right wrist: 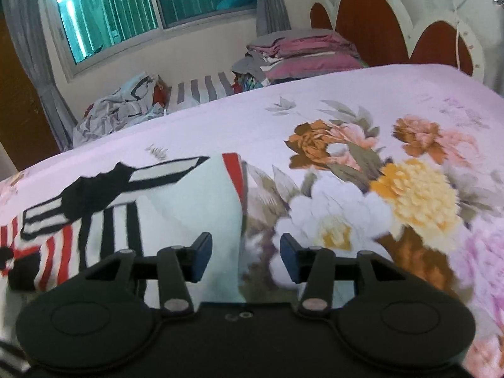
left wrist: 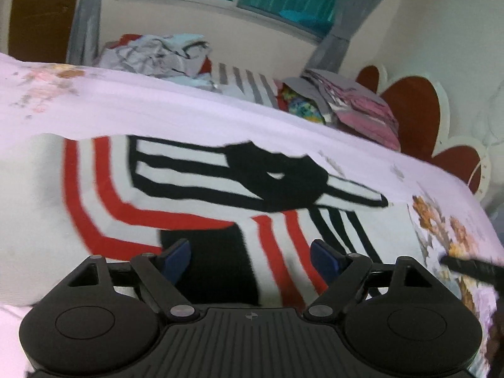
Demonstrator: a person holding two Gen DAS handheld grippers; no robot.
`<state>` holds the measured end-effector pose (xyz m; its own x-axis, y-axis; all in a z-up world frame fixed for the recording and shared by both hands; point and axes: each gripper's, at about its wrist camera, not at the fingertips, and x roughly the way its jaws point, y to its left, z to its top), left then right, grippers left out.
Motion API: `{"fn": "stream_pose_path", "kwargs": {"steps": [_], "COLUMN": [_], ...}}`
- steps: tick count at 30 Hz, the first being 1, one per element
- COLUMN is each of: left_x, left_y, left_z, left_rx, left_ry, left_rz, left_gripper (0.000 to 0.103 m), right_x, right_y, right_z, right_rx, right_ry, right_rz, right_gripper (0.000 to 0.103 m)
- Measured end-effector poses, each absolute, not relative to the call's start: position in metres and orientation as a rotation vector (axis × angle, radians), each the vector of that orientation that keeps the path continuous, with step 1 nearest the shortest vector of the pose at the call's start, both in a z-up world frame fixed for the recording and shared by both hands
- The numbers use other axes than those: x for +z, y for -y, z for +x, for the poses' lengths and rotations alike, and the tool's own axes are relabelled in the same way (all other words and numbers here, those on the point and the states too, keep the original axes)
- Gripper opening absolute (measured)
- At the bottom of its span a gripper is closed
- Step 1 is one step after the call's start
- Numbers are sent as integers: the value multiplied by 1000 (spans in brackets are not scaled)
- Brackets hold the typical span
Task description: Fold small clothes
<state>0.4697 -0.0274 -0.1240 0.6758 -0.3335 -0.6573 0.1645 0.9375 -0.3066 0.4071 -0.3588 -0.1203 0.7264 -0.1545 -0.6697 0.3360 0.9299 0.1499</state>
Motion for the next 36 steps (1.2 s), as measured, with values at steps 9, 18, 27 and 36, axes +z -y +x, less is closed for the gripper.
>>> {"fn": "stream_pose_path", "kwargs": {"steps": [9, 18, 27, 36], "left_x": [-152, -154, -153, -152], "left_y": [46, 51, 54, 57], "left_z": [481, 481, 482, 481], "left_rx": [-273, -271, -257, -252], "left_ry": [-855, -858, -862, -866], "left_rz": [-170, -141, -125, -106], "left_gripper": [82, 82, 82, 82], "right_x": [-141, -153, -135, -154], "right_y": [385, 376, 380, 368], "right_z": [488, 509, 486, 512], "right_rx": [-293, -308, -339, -260], "right_ry": [-741, -771, -690, -774], "right_rz": [330, 208, 230, 234], "right_gripper": [46, 9, 40, 32]}}
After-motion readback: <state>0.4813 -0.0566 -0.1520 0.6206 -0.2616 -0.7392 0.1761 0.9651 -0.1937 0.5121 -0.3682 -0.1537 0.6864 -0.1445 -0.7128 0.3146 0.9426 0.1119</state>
